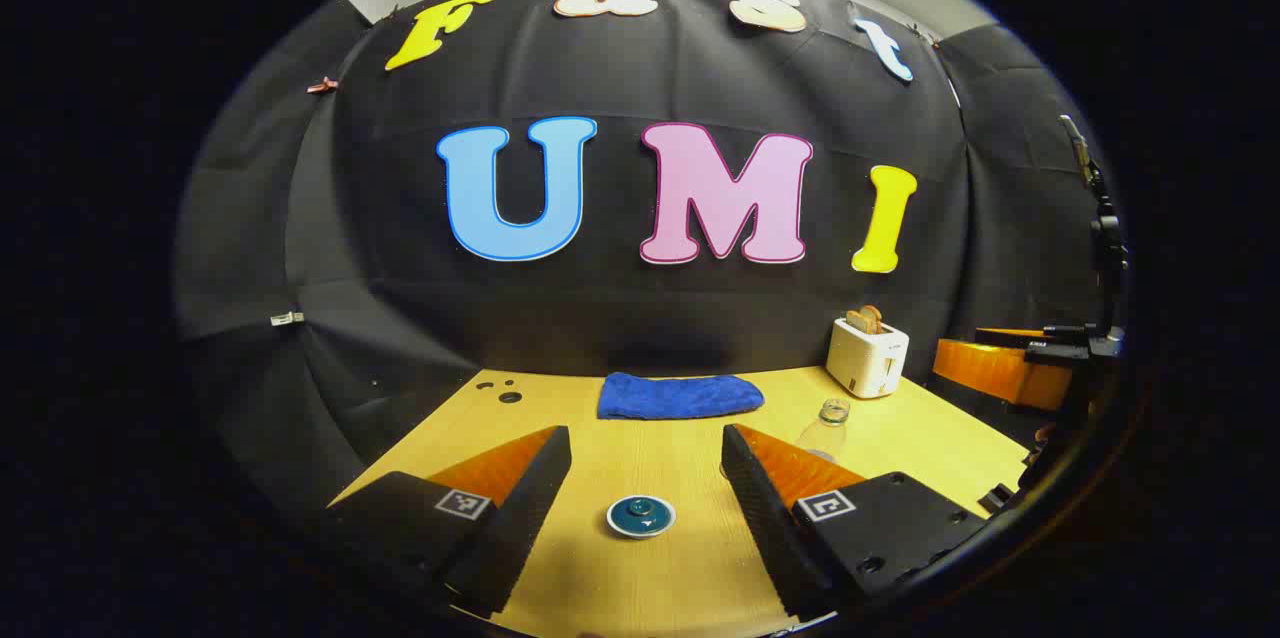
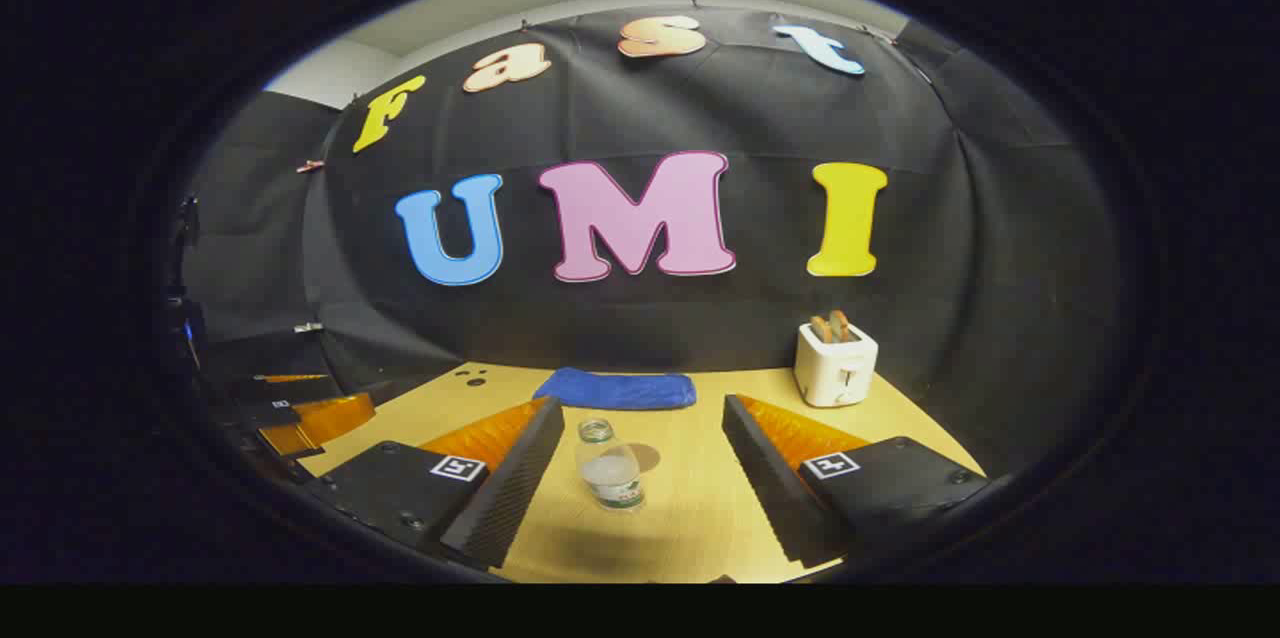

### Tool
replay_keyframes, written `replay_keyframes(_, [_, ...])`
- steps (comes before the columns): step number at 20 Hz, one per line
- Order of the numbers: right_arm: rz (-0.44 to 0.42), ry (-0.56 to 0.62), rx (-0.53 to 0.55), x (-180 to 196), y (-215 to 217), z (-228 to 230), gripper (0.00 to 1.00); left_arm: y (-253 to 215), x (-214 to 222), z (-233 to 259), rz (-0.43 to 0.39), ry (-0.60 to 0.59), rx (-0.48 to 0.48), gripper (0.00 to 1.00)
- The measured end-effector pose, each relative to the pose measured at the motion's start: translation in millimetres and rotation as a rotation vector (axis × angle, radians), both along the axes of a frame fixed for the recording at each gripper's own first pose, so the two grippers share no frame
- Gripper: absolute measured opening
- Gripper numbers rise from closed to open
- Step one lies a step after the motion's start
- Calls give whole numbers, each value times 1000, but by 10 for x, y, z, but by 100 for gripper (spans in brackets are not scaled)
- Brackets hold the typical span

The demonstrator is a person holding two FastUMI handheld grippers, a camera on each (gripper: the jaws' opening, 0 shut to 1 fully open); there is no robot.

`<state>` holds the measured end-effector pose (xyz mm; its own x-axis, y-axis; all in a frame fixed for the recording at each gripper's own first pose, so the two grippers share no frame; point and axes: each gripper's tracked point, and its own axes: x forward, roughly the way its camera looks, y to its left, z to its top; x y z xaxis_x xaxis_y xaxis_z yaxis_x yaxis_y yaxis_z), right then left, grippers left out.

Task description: Open the teacup lid with one hand, grasp the water bottle and pour water into the teacup with the other hand; after pouring, place the water bottle on the coaster and then close the teacup lid.

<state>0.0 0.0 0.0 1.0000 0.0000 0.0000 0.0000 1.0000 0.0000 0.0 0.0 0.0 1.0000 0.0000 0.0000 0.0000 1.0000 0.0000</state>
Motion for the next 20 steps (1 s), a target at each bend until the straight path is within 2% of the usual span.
replay_keyframes(3, [10, -15, -26, 55, 47, 6, 100, 53, 63, -52, 3, 15, 12, 95])
replay_keyframes(10, [90, 25, -47, 265, 313, -259, 100, 208, 342, -457, 36, 88, 5, 95])
replay_keyframes(18, [83, 71, -80, 419, 349, -612, 100, 188, 817, -962, -8, 130, 32, 96])
replay_keyframes(20, [75, 82, -92, 429, 344, -710, 100, 242, 949, -1111, 6, 134, 54, 95])
